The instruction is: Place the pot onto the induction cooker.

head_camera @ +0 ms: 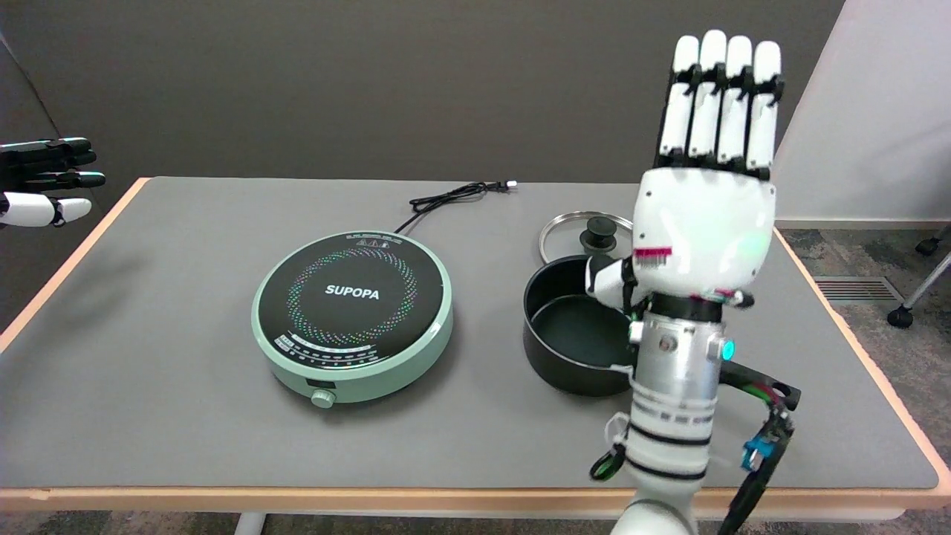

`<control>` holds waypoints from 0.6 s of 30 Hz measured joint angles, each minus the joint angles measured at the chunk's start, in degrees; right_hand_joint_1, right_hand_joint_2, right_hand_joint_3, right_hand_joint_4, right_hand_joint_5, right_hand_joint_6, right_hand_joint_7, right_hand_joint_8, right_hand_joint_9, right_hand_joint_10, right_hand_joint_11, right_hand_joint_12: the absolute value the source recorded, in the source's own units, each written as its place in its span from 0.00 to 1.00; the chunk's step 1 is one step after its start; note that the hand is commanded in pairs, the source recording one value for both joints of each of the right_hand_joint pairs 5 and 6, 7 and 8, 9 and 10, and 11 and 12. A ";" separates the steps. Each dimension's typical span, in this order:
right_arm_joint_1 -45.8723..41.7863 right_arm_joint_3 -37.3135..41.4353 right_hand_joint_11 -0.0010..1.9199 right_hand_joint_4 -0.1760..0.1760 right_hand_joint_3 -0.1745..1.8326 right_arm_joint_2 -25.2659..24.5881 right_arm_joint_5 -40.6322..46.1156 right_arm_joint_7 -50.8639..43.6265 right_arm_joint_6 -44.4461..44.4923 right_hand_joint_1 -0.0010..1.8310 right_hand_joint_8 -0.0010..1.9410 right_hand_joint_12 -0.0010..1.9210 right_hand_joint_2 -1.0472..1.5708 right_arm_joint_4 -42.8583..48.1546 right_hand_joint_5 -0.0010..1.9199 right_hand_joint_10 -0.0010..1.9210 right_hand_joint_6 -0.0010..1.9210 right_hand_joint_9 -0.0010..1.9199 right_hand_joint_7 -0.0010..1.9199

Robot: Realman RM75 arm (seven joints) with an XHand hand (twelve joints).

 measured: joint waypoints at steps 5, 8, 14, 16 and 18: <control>-0.25 -4.61 0.01 0.00 0.67 -1.51 -0.92 -4.37 7.99 0.66 0.01 0.01 0.24 -3.19 0.01 0.01 0.01 0.01 0.01; -0.94 -6.83 0.01 0.03 0.68 -2.22 -1.28 -6.36 12.21 0.66 0.01 0.01 0.24 -4.69 0.01 0.01 0.01 0.01 0.01; -2.64 -10.05 0.01 0.00 0.69 -3.19 -0.93 -9.18 18.10 0.65 0.01 0.01 0.24 -6.39 0.01 0.01 0.01 0.01 0.01; -3.17 -10.92 0.01 0.00 0.69 -3.39 -0.09 -9.86 19.58 0.65 0.01 0.01 0.24 -6.63 0.01 0.01 0.01 0.01 0.01; -3.70 -11.67 0.01 0.01 0.70 -3.53 0.97 -10.43 20.79 0.65 0.01 0.01 0.23 -6.73 0.01 0.01 0.01 0.01 0.01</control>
